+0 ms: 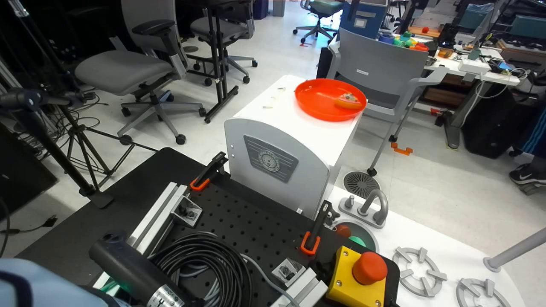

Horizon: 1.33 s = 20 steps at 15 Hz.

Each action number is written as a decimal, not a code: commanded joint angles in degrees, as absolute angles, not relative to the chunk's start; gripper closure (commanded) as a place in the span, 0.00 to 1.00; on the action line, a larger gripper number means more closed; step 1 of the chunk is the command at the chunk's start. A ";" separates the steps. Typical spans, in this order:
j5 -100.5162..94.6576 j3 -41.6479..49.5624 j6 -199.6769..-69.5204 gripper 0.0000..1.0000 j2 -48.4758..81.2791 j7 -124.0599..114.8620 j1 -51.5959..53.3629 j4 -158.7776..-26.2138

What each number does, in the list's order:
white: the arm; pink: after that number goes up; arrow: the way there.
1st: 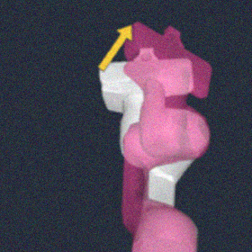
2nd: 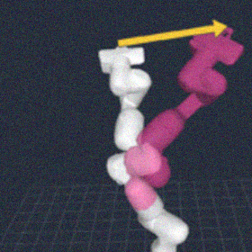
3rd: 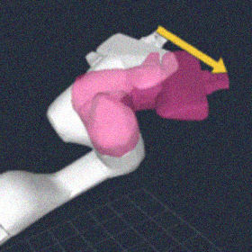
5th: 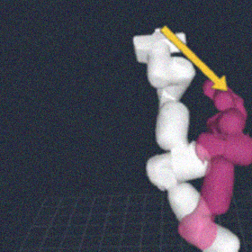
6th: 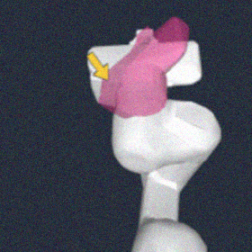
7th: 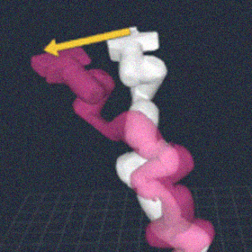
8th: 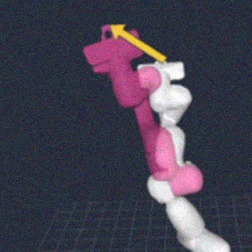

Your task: Remove the pizza slice from the plate

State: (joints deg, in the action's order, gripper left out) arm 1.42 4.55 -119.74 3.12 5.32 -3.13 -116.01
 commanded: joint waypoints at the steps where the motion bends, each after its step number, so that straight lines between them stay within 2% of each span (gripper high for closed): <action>1: 1.41 4.22 -119.62 0.00 3.13 5.34 -3.47 -115.91; 13: -7.80 2.63 -119.40 0.00 10.12 -1.10 -1.35 -115.15; 20: -5.04 2.53 -119.28 0.00 11.58 -0.91 -1.79 -114.23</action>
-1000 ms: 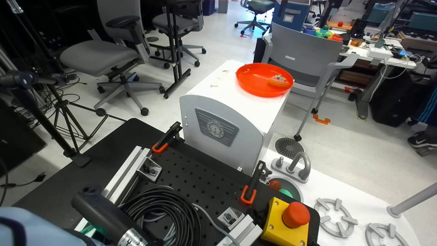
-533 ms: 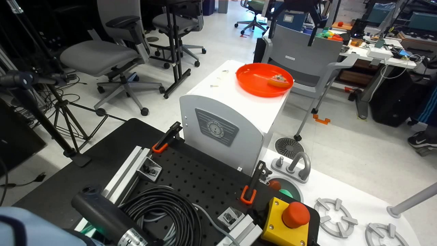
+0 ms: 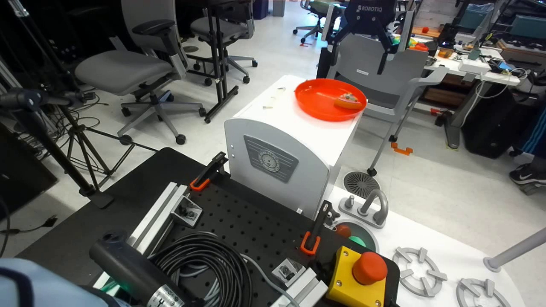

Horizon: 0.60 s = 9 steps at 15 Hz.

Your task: Remove the pizza slice from the plate

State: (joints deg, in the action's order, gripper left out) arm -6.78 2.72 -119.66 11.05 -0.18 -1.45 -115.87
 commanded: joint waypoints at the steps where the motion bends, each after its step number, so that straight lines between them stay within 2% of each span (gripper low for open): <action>1: -4.16 2.67 -120.48 0.00 11.46 -2.35 -1.88 -114.25; 5: -1.21 3.02 -124.91 0.00 10.72 -5.66 -2.42 -113.74; 9: -2.61 3.21 -123.45 0.00 10.93 -5.09 -2.24 -113.59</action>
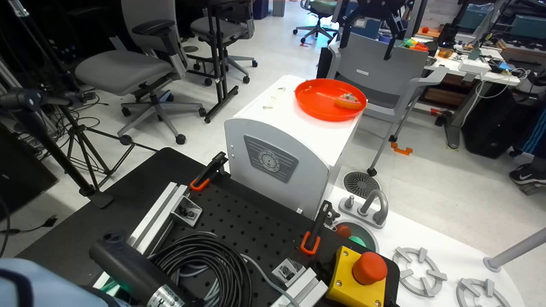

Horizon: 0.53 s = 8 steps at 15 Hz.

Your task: Remove the pizza slice from the plate

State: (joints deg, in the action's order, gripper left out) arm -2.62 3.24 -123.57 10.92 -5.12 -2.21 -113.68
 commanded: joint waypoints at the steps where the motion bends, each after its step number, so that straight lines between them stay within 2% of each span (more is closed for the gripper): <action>1: -2.62 3.24 -123.45 0.00 10.93 -5.09 -2.26 -113.58; 8: -6.45 2.97 -126.87 0.00 11.97 -7.97 -0.74 -114.35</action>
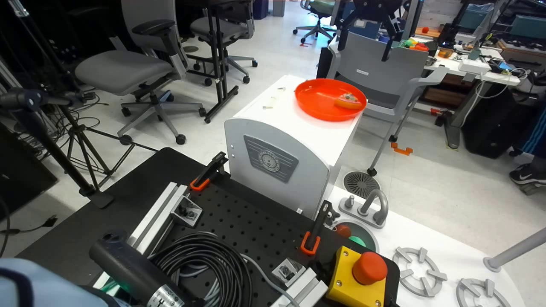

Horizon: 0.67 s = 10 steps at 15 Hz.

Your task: Remove the pizza slice from the plate

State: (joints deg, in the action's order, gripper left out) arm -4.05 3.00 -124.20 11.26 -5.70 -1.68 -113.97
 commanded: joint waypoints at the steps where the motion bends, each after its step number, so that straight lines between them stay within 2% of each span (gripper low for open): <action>1: -7.54 2.99 -127.70 0.00 12.19 -8.58 -0.42 -114.54; 10: -4.60 1.79 -125.84 0.00 15.00 -0.17 -1.29 -112.52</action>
